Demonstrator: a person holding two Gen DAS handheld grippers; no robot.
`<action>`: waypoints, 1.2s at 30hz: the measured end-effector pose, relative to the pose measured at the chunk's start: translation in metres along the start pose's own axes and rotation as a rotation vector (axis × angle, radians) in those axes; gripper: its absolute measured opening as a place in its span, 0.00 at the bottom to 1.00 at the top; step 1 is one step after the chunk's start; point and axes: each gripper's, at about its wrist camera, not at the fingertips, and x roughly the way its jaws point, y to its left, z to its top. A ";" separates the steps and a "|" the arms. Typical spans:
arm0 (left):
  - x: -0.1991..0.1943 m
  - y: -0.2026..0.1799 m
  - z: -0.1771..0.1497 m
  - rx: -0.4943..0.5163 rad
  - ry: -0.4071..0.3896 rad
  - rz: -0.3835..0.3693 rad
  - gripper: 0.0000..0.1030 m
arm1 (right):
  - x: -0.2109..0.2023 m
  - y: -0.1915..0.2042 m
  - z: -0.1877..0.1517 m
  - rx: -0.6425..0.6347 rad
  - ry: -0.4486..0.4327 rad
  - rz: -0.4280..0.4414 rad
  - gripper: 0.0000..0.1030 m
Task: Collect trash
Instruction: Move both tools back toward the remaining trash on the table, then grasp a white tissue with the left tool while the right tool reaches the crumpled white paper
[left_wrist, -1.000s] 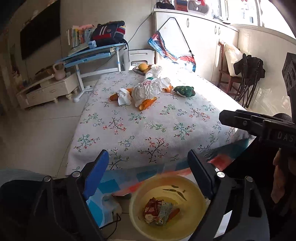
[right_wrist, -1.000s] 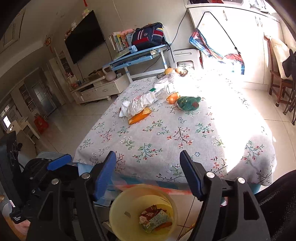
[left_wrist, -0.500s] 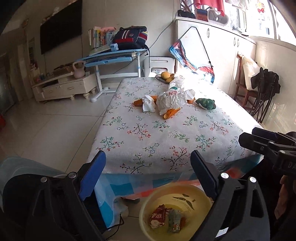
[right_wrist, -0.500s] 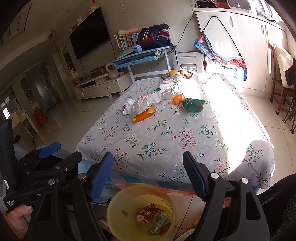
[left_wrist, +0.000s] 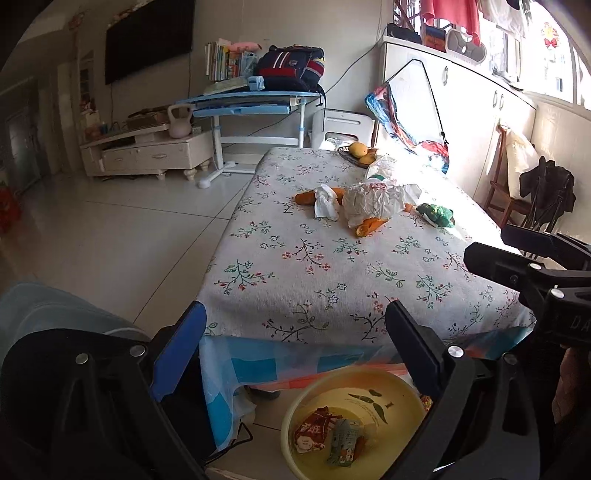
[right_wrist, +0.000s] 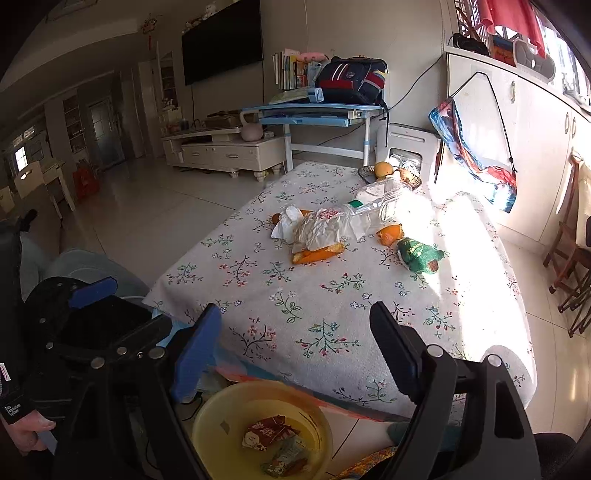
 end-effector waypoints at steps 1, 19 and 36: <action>0.001 0.003 0.000 -0.015 0.001 0.000 0.91 | 0.005 -0.001 0.005 -0.006 0.002 0.002 0.77; 0.041 0.014 0.019 -0.102 0.070 -0.004 0.91 | 0.147 -0.044 0.064 0.004 0.160 0.041 0.37; 0.147 0.013 0.111 -0.157 0.108 0.011 0.91 | 0.072 -0.056 0.041 0.043 0.201 0.292 0.13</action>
